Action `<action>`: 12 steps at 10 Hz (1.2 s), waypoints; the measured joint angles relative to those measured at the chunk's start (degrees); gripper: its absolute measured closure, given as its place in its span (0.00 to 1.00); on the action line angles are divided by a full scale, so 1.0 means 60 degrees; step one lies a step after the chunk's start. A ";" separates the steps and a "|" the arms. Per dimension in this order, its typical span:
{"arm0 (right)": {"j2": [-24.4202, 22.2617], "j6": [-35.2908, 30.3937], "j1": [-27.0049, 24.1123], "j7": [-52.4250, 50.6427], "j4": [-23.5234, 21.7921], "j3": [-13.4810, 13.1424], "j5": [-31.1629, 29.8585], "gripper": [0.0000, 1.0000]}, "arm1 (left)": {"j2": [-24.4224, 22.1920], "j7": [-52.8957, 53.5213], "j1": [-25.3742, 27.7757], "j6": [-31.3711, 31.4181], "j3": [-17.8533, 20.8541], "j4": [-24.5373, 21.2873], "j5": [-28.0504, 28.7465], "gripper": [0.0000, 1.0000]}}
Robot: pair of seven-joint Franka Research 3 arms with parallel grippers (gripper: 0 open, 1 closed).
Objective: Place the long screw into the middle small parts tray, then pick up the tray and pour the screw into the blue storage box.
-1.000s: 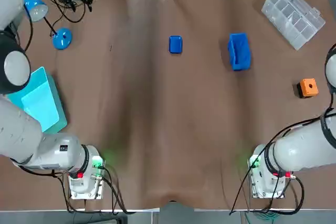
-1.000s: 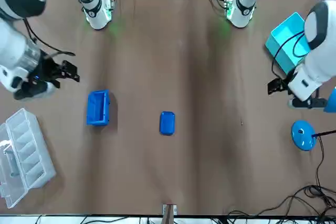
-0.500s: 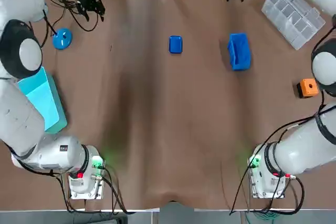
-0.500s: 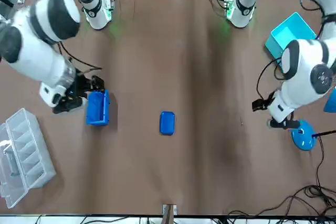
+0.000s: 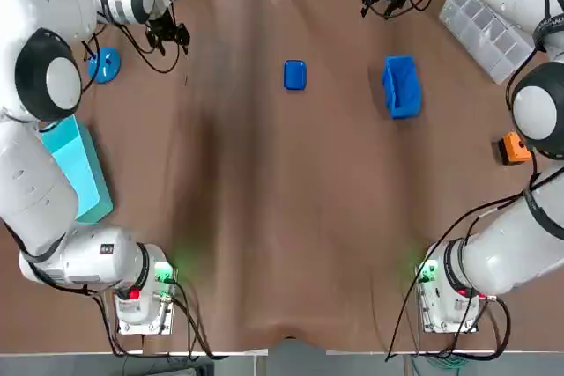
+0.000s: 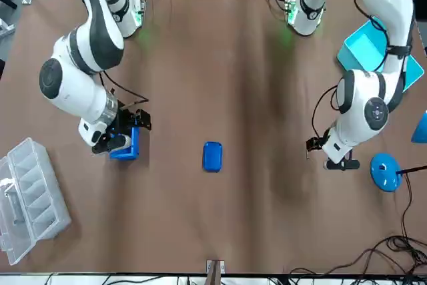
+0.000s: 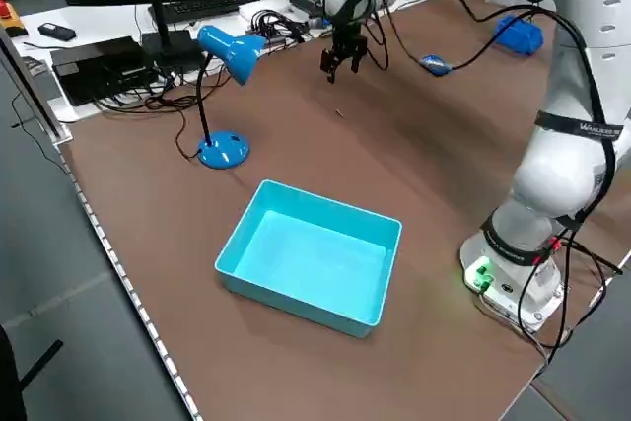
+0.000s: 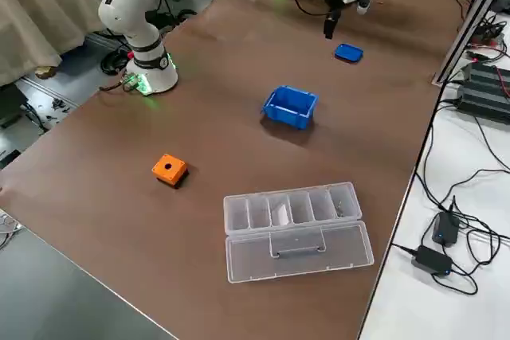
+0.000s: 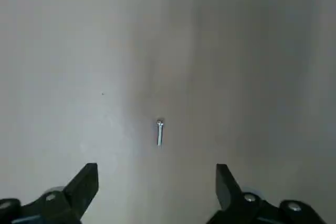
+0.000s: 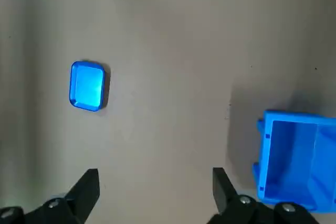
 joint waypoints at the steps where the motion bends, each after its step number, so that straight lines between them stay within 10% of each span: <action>1: -0.0001 -0.0057 0.0000 0.0000 0.0000 -0.0022 0.0001 0.04 | 0.0078 0.0000 0.0032 0.0102 0.0002 -0.0120 0.0000 0.04; 12: -0.0962 -0.1681 -0.0604 -0.0040 -0.0047 -0.0199 -0.1271 0.04 | 0.1199 -0.0283 -0.0005 0.1153 0.0004 -0.0197 0.0017 0.15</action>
